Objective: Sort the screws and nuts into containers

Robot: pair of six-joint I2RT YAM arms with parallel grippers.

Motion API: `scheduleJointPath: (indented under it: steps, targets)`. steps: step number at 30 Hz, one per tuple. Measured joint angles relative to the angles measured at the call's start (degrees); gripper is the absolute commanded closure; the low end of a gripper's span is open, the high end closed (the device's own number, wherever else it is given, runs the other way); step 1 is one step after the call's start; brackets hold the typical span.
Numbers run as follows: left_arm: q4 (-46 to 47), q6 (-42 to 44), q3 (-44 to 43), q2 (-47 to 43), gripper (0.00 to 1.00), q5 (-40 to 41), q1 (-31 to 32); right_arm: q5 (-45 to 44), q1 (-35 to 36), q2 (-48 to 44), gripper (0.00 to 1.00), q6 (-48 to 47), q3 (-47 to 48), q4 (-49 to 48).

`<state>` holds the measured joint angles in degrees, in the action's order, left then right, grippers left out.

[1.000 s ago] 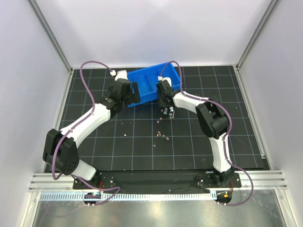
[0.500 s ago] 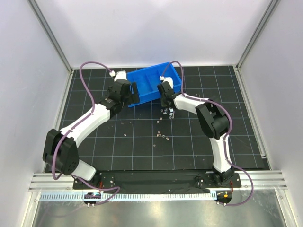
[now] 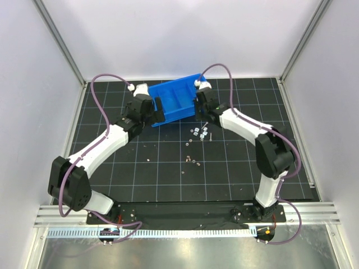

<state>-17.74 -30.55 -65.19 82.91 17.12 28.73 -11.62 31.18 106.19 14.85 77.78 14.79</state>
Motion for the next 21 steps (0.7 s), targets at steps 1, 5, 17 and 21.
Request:
scheduleJointPath:
  steps: [1, 5, 17, 21]
  targets:
    - [0.0, -0.2, 0.0, 0.0, 0.11, 0.0, 0.0, 0.6, -0.2, -1.0, 0.99, -0.2, 0.8, 0.1]
    - [0.0, -0.7, 0.0, 0.0, 0.11, 0.0, -0.1, 1.9, -1.6, -2.6, 0.99, -2.1, 7.3, 0.2]
    - [0.0, -0.7, 0.3, -0.2, 0.1, 0.1, -1.3, 4.5, -9.1, 18.4, 0.87, -5.2, 33.8, 2.2]
    - [0.0, -0.5, 0.3, -0.2, 0.1, 0.1, -1.6, 5.3, -9.6, 22.9, 0.51, -5.6, 35.5, 5.5]
